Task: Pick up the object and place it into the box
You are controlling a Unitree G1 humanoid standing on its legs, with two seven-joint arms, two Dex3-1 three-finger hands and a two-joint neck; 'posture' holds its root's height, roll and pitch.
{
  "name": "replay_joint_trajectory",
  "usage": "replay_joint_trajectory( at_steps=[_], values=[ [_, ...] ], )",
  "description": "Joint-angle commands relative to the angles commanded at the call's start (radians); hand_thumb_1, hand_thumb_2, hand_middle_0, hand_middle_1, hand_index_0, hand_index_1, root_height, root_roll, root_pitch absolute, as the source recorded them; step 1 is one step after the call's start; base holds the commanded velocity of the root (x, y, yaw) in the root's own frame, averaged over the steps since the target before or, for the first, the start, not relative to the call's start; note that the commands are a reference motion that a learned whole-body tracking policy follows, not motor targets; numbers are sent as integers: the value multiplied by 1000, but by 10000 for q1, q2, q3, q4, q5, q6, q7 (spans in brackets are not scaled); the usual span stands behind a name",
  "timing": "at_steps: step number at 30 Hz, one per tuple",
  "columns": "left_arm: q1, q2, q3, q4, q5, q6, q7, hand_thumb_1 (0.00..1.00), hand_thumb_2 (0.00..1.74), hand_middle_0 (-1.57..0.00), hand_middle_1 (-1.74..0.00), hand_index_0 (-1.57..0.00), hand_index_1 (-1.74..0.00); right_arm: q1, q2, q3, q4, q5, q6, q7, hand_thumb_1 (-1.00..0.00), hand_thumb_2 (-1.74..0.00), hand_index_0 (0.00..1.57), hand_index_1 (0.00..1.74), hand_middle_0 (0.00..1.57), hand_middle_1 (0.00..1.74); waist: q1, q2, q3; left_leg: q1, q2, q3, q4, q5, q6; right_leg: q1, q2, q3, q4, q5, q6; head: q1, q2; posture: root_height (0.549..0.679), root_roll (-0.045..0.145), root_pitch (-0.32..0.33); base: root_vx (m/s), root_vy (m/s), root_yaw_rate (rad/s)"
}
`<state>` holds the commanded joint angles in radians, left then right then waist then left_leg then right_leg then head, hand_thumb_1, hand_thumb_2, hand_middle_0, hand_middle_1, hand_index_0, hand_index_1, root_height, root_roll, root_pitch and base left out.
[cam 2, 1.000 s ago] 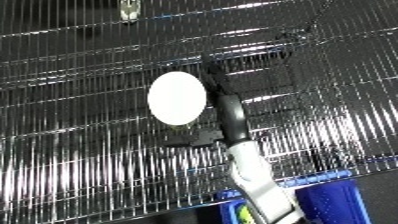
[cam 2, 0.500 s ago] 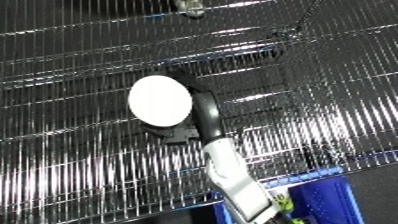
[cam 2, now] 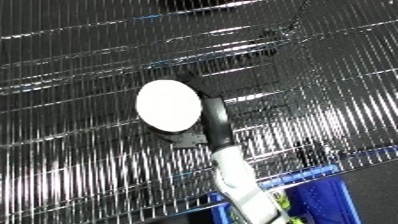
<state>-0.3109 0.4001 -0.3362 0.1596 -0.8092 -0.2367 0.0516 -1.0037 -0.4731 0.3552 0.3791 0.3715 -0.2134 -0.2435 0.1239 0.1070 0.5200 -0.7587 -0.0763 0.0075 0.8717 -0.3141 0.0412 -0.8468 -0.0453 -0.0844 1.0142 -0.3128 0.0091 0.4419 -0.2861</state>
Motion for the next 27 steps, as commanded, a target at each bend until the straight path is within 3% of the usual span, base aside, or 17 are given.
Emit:
replay_joint_trajectory(
  at_steps=[8,14,22,27],
  values=[
    [228,-6,515,112,246,-102,-143,1000,1740,-1570,-1740,-1570,-1740,1572,-152,-760,-2013,-360,-40,-252,-750,-1305,1178,1305,1178,1305,-576,-290,0,660,190,150,-398,-46,-54,597,146,241,-609,219,83,-185,19,609,48,168,-38,-21,-181],
    [335,-22,913,200,445,-86,-216,1000,1740,-1570,-1740,-1570,-1740,2680,-149,-1285,-2959,-540,-359,-487,-750,-1305,1178,1305,1178,1305,-969,-470,0,1186,358,259,-699,-83,-85,1098,216,425,-1131,405,155,101,-63,615,47,151,-35,-28,-197],
    [613,89,1476,173,573,89,-275,1000,1740,-1570,-1740,-1570,-1740,4421,-28,-2088,-4080,-835,-894,-992,-750,-1305,1178,1305,1178,1305,-1501,-670,0,1745,574,438,-812,-277,-89,1720,285,651,-1606,515,203,762,-374,624,51,129,-26,-21,-204],
    [890,137,1756,-26,630,122,-324,1000,1740,-1570,-1740,-1570,-1740,5799,-86,-2632,-4750,-948,-1318,-1419,-750,-1305,1178,1305,1178,1305,-1875,-736,0,2000,683,603,-845,-414,-50,1982,360,845,-1859,573,233,1319,-419,628,55,124,-26,0,-213]
  ],
)
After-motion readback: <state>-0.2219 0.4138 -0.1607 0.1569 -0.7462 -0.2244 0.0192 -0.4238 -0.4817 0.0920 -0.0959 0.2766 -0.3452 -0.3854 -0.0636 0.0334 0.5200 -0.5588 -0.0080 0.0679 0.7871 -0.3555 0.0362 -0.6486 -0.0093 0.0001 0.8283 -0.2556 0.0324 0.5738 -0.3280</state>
